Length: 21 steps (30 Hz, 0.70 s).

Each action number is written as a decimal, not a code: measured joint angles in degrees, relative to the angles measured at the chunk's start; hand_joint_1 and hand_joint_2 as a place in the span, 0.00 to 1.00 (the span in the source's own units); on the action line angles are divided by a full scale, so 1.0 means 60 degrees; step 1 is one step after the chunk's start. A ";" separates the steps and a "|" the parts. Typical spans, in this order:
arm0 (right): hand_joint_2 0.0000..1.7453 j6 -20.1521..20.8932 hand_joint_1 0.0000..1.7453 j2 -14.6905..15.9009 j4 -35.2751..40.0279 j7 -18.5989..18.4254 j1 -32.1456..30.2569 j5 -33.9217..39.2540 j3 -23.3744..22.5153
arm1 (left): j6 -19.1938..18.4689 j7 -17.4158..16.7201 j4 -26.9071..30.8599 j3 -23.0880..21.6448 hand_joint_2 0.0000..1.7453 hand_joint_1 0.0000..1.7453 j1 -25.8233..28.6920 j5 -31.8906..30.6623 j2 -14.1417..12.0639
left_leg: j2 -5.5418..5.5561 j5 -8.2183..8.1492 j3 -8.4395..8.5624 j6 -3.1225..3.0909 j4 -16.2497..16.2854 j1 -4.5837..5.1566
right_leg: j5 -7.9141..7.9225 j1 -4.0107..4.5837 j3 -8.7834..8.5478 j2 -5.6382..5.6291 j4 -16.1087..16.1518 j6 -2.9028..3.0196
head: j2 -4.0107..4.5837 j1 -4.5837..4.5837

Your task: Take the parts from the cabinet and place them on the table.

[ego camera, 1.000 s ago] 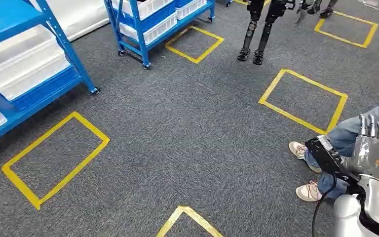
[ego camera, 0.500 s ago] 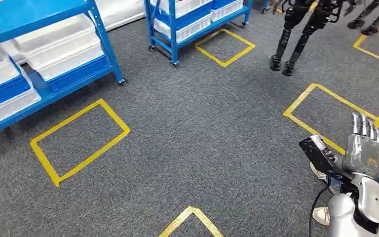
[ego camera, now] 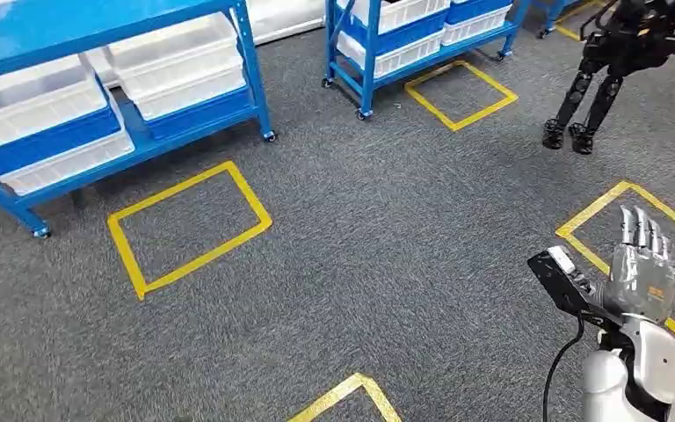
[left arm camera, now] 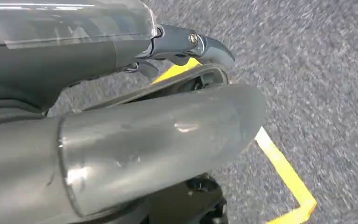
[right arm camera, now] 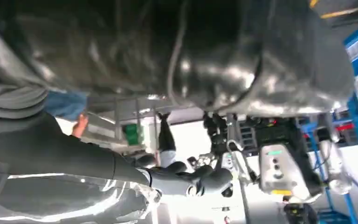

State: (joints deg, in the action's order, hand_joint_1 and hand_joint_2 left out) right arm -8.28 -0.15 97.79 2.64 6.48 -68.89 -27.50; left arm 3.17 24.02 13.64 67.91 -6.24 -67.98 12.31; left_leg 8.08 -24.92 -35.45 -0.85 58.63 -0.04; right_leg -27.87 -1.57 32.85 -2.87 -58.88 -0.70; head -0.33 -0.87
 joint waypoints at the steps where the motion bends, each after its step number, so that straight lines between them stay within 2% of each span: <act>1: 0.00 0.0000 0.00 -0.0022 0.0004 0.0000 0.0010 0.0000 0.0029 | 0.0000 0.0004 0.0004 0.0015 0.00 0.00 0.0024 0.0000 -0.0011 | -0.0271 -0.0086 -0.0016 0.0014 0.0108 -0.0009 | 0.0031 -0.0030 -0.0061 0.0144 0.0064 0.0051 | 0.0000 0.0000; 2: 0.00 0.0000 0.00 -0.0040 0.0011 0.0007 -0.0014 0.0004 0.0047 | 0.0000 0.0007 0.0004 0.0018 0.00 0.00 0.0021 0.0000 -0.0011 | -0.0805 -0.0326 -0.0155 0.0075 0.0449 0.0046 | 0.0028 -0.0020 -0.0104 0.0227 0.0092 0.0093 | 0.0000 -0.0048; 3: 0.00 0.0000 0.00 -0.0066 0.0029 0.0007 -0.0033 0.0011 0.0051 | 0.0000 0.0011 0.0004 0.0022 0.00 0.00 -0.0010 0.0000 -0.0011 | -0.1050 -0.0663 -0.0451 0.0120 0.1038 0.0014 | 0.0006 0.0004 -0.0118 0.0370 0.0091 0.0152 | 0.0000 -0.0062; 4: 0.00 0.0000 0.00 -0.0065 0.0029 0.0007 -0.0049 0.0011 0.0051 | 0.0000 0.0011 0.0004 0.0026 0.00 0.00 -0.0032 0.0000 -0.0011 | -0.1169 -0.1014 -0.0818 0.0154 0.1792 -0.0023 | -0.0006 0.0032 -0.0124 0.0515 0.0073 0.0168 | 0.0000 -0.0062; 5: 0.00 0.0000 0.00 -0.0069 0.0029 0.0007 -0.0060 0.0018 0.0051 | 0.0004 0.0011 0.0004 0.0033 0.00 0.00 -0.0035 0.0000 -0.0014 | -0.1224 -0.1252 -0.1149 0.0176 0.2451 -0.0050 | -0.0024 0.0047 -0.0125 0.0658 0.0065 0.0191 | 0.0000 -0.0062; 6: 0.00 0.0000 0.00 -0.0091 0.0029 0.0007 -0.0071 0.0022 0.0051 | 0.0011 0.0011 0.0004 0.0033 0.00 0.00 -0.0023 0.0000 -0.0011 | -0.1251 -0.1270 -0.1308 0.0184 0.2769 -0.0061 | -0.0041 0.0050 -0.0130 0.0784 0.0053 0.0190 | 0.0000 -0.0062; 7: 0.00 0.0000 0.00 -0.0113 0.0029 0.0011 -0.0084 0.0026 0.0051 | 0.0022 0.0011 0.0004 0.0040 0.00 0.00 -0.0004 0.0000 -0.0015 | -0.1273 -0.1087 -0.1241 0.0180 0.2622 -0.0062 | -0.0064 0.0050 -0.0137 0.0900 0.0045 0.0185 | 0.0000 -0.0062; 8: 0.00 0.0000 0.00 -0.0135 0.0029 0.0011 -0.0094 0.0029 0.0055 | 0.0029 0.0011 0.0004 0.0044 0.00 0.00 0.0009 0.0000 -0.0014 | -0.1300 -0.0775 -0.0987 0.0164 0.2131 -0.0062 | -0.0085 0.0051 -0.0152 0.1006 0.0039 0.0174 | 0.0000 -0.0062; 9: 0.00 -0.0004 0.00 -0.0156 0.0029 0.0015 -0.0098 0.0036 0.0062 | 0.0040 0.0011 0.0004 0.0044 0.00 0.00 0.0011 0.0000 -0.0015 | -0.1388 -0.0375 -0.0556 0.0120 0.1329 -0.0058 | -0.0108 0.0055 -0.0186 0.1105 0.0039 0.0150 | 0.0000 -0.0062; 10: 0.00 -0.0004 0.00 -0.0167 0.0040 0.0018 -0.0099 0.0040 0.0080 | 0.0058 0.0011 0.0007 0.0044 0.00 0.00 0.0002 0.0000 -0.0015 | -0.1649 -0.0062 -0.0110 0.0051 0.0540 -0.0025 | -0.0139 0.0063 -0.0228 0.1192 0.0039 0.0124 | 0.0000 -0.0062; 11: 0.00 -0.0007 0.00 -0.0178 0.0055 0.0029 -0.0106 0.0040 0.0098 | 0.0073 0.0011 0.0007 0.0047 0.00 0.00 -0.0020 0.0004 -0.0015 | -0.2064 -0.0156 0.0106 0.0010 0.0075 0.0059 | -0.0166 0.0095 -0.0254 0.1274 0.0041 0.0083 | 0.0000 -0.0062; 12: 0.00 -0.0026 0.00 -0.0182 0.0062 0.0029 -0.0116 0.0058 0.0098 | 0.0084 0.0015 0.0007 0.0047 0.00 0.00 -0.0053 0.0004 -0.0015 | -0.1963 -0.0104 0.0134 -0.0059 0.0026 0.0114 | -0.0198 0.0142 -0.0259 0.1350 0.0023 0.0023 | 0.0000 -0.0051; 14: 0.00 -0.0033 0.00 -0.0211 0.0066 0.0047 -0.0121 0.0091 0.0124 | 0.0091 0.0015 0.0011 0.0058 0.00 0.00 -0.0034 0.0011 -0.0018 | -0.1759 -0.0109 0.0089 -0.0118 0.0036 0.0139 | -0.0195 0.0145 -0.0310 0.1534 0.0083 -0.0046 | 0.0000 -0.0051; 15: 0.00 -0.0036 0.00 -0.0237 0.0073 0.0062 -0.0121 0.0113 0.0149 | 0.0098 0.0011 0.0011 0.0069 1.00 0.00 -0.0003 0.0015 -0.0026 | -0.1664 -0.0081 0.0091 -0.0175 -0.0018 0.0132 | -0.0201 0.0166 -0.0347 0.1635 0.0110 -0.0097 | 0.0000 -0.0058; 16: 0.00 -0.0040 0.00 -0.0240 0.0080 0.0073 -0.0118 0.0128 0.0160 | 0.0109 0.0011 0.0015 0.0069 1.00 0.00 0.0008 0.0022 -0.0025 | -0.1585 0.0002 0.0175 -0.0261 -0.0153 0.0025 | -0.0286 0.0120 -0.0338 0.1523 0.0066 -0.0165 | 0.0000 -0.0051; 17: 0.00 -0.0047 0.00 -0.0251 0.0080 0.0095 -0.0125 0.0135 0.0171 | 0.0109 0.0004 0.0015 0.0073 1.00 0.00 0.0008 0.0022 -0.0029 | -0.1487 0.0024 0.0191 -0.0285 -0.0200 0.0034 | -0.0468 0.0087 -0.0266 0.1049 -0.0154 -0.0190 | 0.0000 -0.0047; 18: 0.00 -0.0062 0.00 -0.0259 0.0080 0.0113 -0.0144 0.0157 0.0171 | 0.0109 0.0004 0.0015 0.0077 1.00 0.00 -0.0032 0.0026 -0.0029 | -0.1411 0.0038 0.0184 -0.0321 -0.0200 0.0030 | -0.0815 0.0082 0.0010 0.0751 -0.0697 -0.0198 | 0.0000 -0.0036; 19: 0.00 -0.0069 0.00 -0.0259 0.0076 0.0117 -0.0171 0.0157 0.0171 | 0.0113 0.0004 0.0015 0.0080 1.00 0.00 -0.0058 0.0022 -0.0025 | -0.1323 0.0040 0.0180 -0.0372 -0.0200 0.0040 | -0.1181 0.0079 0.0372 0.0603 -0.1437 -0.0209 | 0.0000 -0.0036; 20: 0.00 -0.0069 0.00 -0.0262 0.0073 0.0117 -0.0222 0.0160 0.0171 | 0.0109 0.0000 0.0015 0.0084 1.00 0.00 -0.0069 0.0022 -0.0029 | -0.1211 0.0038 0.0182 -0.0375 -0.0198 0.0057 | -0.1422 0.0079 0.0715 0.0549 -0.2092 -0.0218 | 0.0000 -0.0036; 21: 0.00 -0.0073 0.00 -0.0262 0.0069 0.0124 -0.0279 0.0164 0.0171 | 0.0113 -0.0004 0.0015 0.0087 1.00 0.00 -0.0066 0.0022 -0.0029 | -0.1073 0.0036 0.0182 -0.0378 -0.0186 0.0061 | -0.1487 0.0078 0.0998 0.0528 -0.2560 -0.0227 | 0.0000 -0.0036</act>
State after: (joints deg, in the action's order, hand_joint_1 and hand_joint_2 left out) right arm -8.72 -1.73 98.20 3.39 4.81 -67.91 -26.47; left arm 3.85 24.00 13.73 68.43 -6.64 -67.84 12.13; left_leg 1.64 -24.71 -34.36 -3.12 57.51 0.33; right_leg -36.79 -1.10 38.84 0.30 -74.24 -2.07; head -0.33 -1.09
